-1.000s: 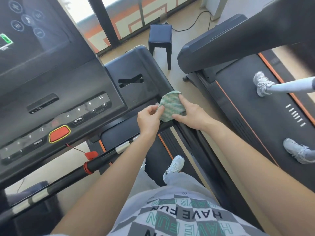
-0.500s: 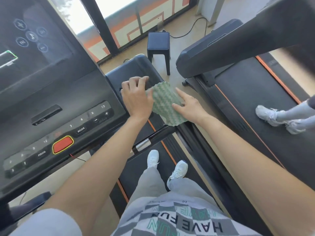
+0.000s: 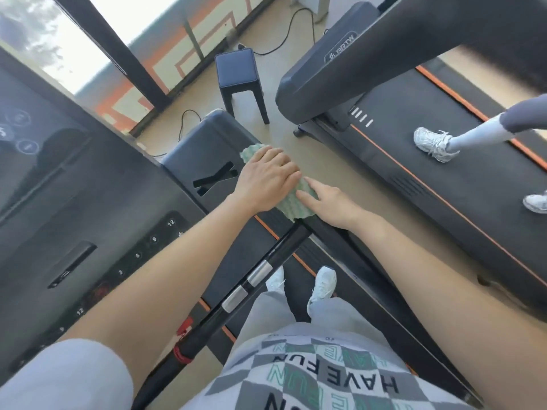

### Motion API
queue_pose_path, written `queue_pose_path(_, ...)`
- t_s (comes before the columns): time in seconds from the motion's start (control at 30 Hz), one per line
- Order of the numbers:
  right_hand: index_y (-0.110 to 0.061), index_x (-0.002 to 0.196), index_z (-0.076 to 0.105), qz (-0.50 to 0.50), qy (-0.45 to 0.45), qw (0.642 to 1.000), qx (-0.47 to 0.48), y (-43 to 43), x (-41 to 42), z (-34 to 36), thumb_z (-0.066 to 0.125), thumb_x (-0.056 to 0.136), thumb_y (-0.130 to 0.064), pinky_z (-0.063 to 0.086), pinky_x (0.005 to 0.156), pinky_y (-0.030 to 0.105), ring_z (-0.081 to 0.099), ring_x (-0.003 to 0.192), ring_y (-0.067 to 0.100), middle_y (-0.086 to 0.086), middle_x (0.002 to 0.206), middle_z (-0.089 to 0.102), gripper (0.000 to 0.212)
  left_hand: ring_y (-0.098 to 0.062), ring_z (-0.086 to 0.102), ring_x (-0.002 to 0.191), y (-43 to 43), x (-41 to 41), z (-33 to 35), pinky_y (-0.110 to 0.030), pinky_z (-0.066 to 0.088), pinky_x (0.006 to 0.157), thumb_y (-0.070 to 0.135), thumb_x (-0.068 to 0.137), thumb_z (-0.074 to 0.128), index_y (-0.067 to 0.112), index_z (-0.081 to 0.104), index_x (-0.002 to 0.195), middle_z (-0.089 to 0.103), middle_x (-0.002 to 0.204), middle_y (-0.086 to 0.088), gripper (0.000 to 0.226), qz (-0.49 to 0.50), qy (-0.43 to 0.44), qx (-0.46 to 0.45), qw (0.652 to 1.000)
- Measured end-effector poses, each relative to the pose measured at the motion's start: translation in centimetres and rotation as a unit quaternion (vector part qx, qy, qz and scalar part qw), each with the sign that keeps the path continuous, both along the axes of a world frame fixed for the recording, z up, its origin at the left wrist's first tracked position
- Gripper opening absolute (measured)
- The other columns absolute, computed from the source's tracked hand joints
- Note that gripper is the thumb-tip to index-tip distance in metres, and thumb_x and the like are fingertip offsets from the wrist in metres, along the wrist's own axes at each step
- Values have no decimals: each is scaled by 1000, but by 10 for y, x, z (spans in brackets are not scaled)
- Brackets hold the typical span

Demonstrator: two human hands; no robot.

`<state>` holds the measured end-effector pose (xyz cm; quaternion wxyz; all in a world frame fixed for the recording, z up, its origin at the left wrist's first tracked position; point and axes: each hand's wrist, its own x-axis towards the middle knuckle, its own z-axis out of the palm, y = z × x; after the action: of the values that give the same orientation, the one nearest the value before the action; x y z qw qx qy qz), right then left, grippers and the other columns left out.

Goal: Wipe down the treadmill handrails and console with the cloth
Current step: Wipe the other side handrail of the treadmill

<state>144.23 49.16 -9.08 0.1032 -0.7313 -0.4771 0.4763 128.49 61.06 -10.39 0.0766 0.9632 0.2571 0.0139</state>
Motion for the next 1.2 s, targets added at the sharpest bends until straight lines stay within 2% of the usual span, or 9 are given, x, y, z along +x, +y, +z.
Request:
queue_pose_path(0.1, -29, 160, 22, 17, 12, 1000, -1, 2, 2, 4, 41, 103, -55, 35, 109, 32, 44, 139, 26, 7, 153, 48, 66, -27, 54, 124, 6, -1, 0, -42, 28, 117, 39, 107, 31, 27, 67, 112, 66, 111, 1, 38, -20, 23, 14, 999)
queue_pose_path(0.23, -32, 159, 23, -4, 27, 1000, -7, -28, 9, 6, 47, 102, -52, 35, 109, 31, 45, 138, 24, 4, 151, 50, 65, -25, 55, 119, -15, 0, 2, -40, 21, 116, 40, 108, 28, 27, 66, 119, 65, 112, 4, 41, -47, 11, 6, 999)
queue_pose_path(0.33, -29, 158, 25, -26, 16, 999, -18, -64, 16, 6, 51, 101, -49, 34, 112, 34, 43, 139, 25, 5, 152, 48, 66, -25, 59, 110, -47, 13, 4, -42, 29, 113, 40, 108, 30, 24, 67, 118, 67, 109, 3, 42, -70, 8, -4, 998)
queue_pose_path(0.5, -36, 155, 31, -56, 0, 998, -18, -122, 27, 6, 63, 95, -46, 40, 110, 37, 49, 132, 18, -3, 145, 54, 69, -23, 57, 120, -77, 23, 0, -42, 32, 113, 55, 105, 35, 24, 60, 135, 66, 124, 4, 50, -158, 13, -41, 986)
queue_pose_path(0.67, -36, 150, 36, -85, -47, 995, 22, -113, 19, 5, 66, 86, -55, 45, 103, 43, 51, 126, 18, -7, 137, 52, 73, -20, 57, 123, -37, 28, 13, -40, 39, 107, 76, 94, 33, 34, 53, 145, 64, 134, 8, 69, -222, 90, -75, 968)
queue_pose_path(0.73, -37, 151, 32, -94, -62, 993, 33, -101, 9, 4, 63, 85, -59, 45, 103, 46, 51, 127, 22, -5, 140, 50, 77, -19, 59, 120, -23, 32, 17, -39, 40, 103, 83, 86, 34, 39, 53, 143, 65, 131, 10, 74, -215, 116, -89, 966)
queue_pose_path(0.83, -39, 153, 29, -95, -121, 987, 33, -93, -7, 3, 60, 87, -64, 47, 97, 42, 53, 126, 27, -3, 140, 53, 76, -18, 62, 111, -8, 38, 19, -39, 43, 95, 87, 77, 48, 44, 54, 138, 67, 123, 13, 75, -214, 136, -108, 961)
queue_pose_path(1.03, -39, 144, 43, -166, -177, 968, 59, -136, -14, 0, 64, 81, -68, 45, 80, 36, 59, 110, 22, -10, 119, 61, 73, -17, 67, 98, -37, 50, 11, -37, 46, 85, 90, 69, 52, 40, 59, 134, 70, 113, 15, 82, -258, 112, -106, 954)
queue_pose_path(1.2, -32, 141, 48, -194, -252, 946, 60, -195, -14, -2, 71, 81, -61, 44, 88, 37, 56, 115, 22, -9, 131, 59, 71, -21, 67, 103, -93, 69, 2, -35, 39, 79, 86, 77, 55, 36, 55, 139, 70, 118, 11, 80, -309, 90, -66, 945)
